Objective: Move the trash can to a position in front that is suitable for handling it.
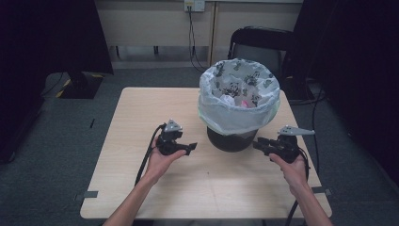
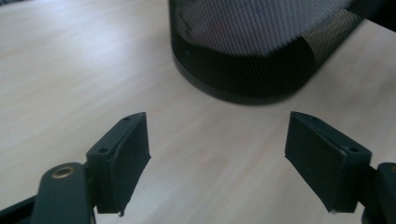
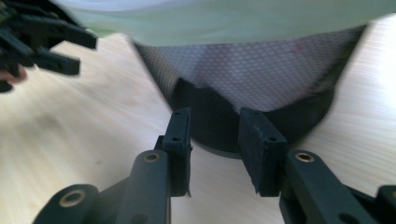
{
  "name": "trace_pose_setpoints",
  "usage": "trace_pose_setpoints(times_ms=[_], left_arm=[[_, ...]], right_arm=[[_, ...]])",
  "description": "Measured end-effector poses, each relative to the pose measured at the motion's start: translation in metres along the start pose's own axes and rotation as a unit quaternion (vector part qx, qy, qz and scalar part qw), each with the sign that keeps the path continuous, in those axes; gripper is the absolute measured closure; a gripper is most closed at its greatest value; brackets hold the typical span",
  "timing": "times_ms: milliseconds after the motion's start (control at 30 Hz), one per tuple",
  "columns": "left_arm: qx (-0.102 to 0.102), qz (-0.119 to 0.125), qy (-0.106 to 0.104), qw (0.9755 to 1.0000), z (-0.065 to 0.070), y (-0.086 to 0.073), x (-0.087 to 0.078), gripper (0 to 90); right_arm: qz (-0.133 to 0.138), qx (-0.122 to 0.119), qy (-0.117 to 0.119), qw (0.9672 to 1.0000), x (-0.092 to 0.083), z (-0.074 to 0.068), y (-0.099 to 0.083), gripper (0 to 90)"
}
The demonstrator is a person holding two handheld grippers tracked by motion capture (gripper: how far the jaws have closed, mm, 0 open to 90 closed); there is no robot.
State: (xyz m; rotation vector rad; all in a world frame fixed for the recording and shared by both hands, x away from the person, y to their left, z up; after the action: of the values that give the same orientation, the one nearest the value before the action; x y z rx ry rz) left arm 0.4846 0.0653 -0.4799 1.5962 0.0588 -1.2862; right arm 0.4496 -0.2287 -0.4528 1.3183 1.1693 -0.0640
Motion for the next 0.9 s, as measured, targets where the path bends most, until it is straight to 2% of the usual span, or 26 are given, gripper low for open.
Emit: trace_pose_setpoints(times_ms=[33,67,100,133,167,200,233,267,300,333,367,400,433,467,500,533,567,600,633,667,700,733,767,800,867,900], left_arm=[[0.0,0.003,0.004,1.0,-0.004,0.006,0.0,23.0],[-0.002,0.01,0.007,0.9999,-0.008,0.013,0.0,23.0],[-0.006,0.02,0.015,0.9997,-0.015,0.025,-0.002,25.9],[-0.006,0.02,0.015,0.9997,-0.015,0.025,-0.002,25.9],[-0.007,0.028,0.023,0.9993,-0.022,0.038,-0.003,26.5],[-0.007,0.028,0.023,0.9993,-0.022,0.038,-0.003,28.3],[-0.007,0.032,0.028,0.9991,-0.026,0.043,-0.004,28.3],[-0.013,0.041,0.031,0.9986,-0.033,0.055,-0.003,29.3],[-0.013,0.041,0.031,0.9986,-0.033,0.055,-0.003,29.3],[-0.017,0.046,0.031,0.9983,-0.038,0.064,0.001,29.3],[-0.017,0.046,0.031,0.9983,-0.038,0.064,0.001,29.1],[-0.019,0.046,0.031,0.9983,-0.04,0.068,0.005,29.1],[-0.026,0.049,0.022,0.9982,-0.046,0.079,0.011,28.1],[-0.033,0.052,0.022,0.9979,-0.05,0.085,0.013,27.8],[-0.033,0.052,0.022,0.9979,-0.05,0.085,0.013,27.8],[-0.04,0.054,0.024,0.9974,-0.054,0.09,0.016,27.5],[-0.046,0.053,0.032,0.997,-0.063,0.099,0.022,27.6],[-0.046,0.053,0.032,0.997,-0.063,0.099,0.022,27.6],[-0.056,0.06,0.03,0.9962,-0.069,0.106,0.026,27.6],[-0.056,0.06,0.03,0.9962,-0.069,0.106,0.026,27.6],[-0.057,0.064,0.027,0.996,-0.069,0.111,0.031,27.5],[-0.057,0.064,0.027,0.996,-0.069,0.111,0.031,27.5],[-0.061,0.074,0.002,0.9954,-0.066,0.114,0.036,27.4],[-0.067,0.079,-0.009,0.9946,-0.066,0.115,0.037,26.0],[-0.068,0.081,-0.012,0.9943,-0.066,0.116,0.039,23.9],[-0.062,0.089,-0.019,0.994,-0.065,0.118,0.04,22.7]], right_arm=[[-0.006,0.007,-0.01,0.9999,0.0,0.011,0.001,67.3],[-0.006,0.007,-0.01,0.9999,0.0,0.011,0.001,67.3],[-0.013,0.01,-0.025,0.9995,-0.001,0.024,0.002,68.9],[-0.012,0.013,-0.034,0.9993,-0.002,0.031,0.004,69.8],[-0.01,0.019,-0.038,0.999,-0.002,0.039,0.007,70.6],[-0.01,0.019,-0.038,0.999,-0.002,0.039,0.007,70.6],[-0.007,0.026,-0.045,0.9986,-0.003,0.047,0.011,71.1],[-0.002,0.033,-0.056,0.9979,-0.004,0.061,0.02,71.5],[-0.002,0.033,-0.056,0.9979,-0.004,0.061,0.02,71.5],[0.003,0.036,-0.066,0.9972,-0.002,0.073,0.03,71.6],[0.003,0.036,-0.066,0.9972,-0.002,0.073,0.03,71.6],[0.004,0.037,-0.072,0.9967,-0.001,0.079,0.035,71.5],[0.006,0.041,-0.082,0.9958,0.004,0.09,0.045,69.6],[0.002,0.045,-0.09,0.9949,0.006,0.096,0.049,66.4],[0.003,0.048,-0.104,0.9934,0.007,0.102,0.054,62.8],[0.01,0.055,-0.118,0.9915,0.006,0.109,0.06,63.9],[0.014,0.059,-0.123,0.9906,0.006,0.115,0.066,62.9],[0.014,0.059,-0.123,0.9906,0.006,0.115,0.066,62.9],[0.008,0.062,-0.137,0.9886,0.008,0.123,0.076,61.3],[0.008,0.062,-0.137,0.9886,0.008,0.123,0.076,61.3],[0.007,0.052,-0.152,0.9869,0.011,0.127,0.086,59.8],[0.007,0.052,-0.152,0.9869,0.011,0.127,0.086,59.8],[0.02,0.056,-0.142,0.9881,0.014,0.128,0.094,58.9],[0.027,0.055,-0.138,0.9885,0.017,0.127,0.097,58.5],[0.029,0.054,-0.133,0.9892,0.02,0.126,0.099,58.2],[0.037,0.05,-0.119,0.9909,0.024,0.122,0.102,61.7]])
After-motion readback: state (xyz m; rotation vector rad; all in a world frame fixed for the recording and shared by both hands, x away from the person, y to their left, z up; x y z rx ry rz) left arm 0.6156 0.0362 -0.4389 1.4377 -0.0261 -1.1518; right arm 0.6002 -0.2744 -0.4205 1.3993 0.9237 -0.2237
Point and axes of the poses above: each handheld gripper's, and its own axes: x roughly forward along the jaws, y roughly out of its top, z roughly to its right, the point moved 8 cm from there along x, roughly forward along the jaws, and after that the axes turned 13 degrees about -z, right-handed, at the moved point
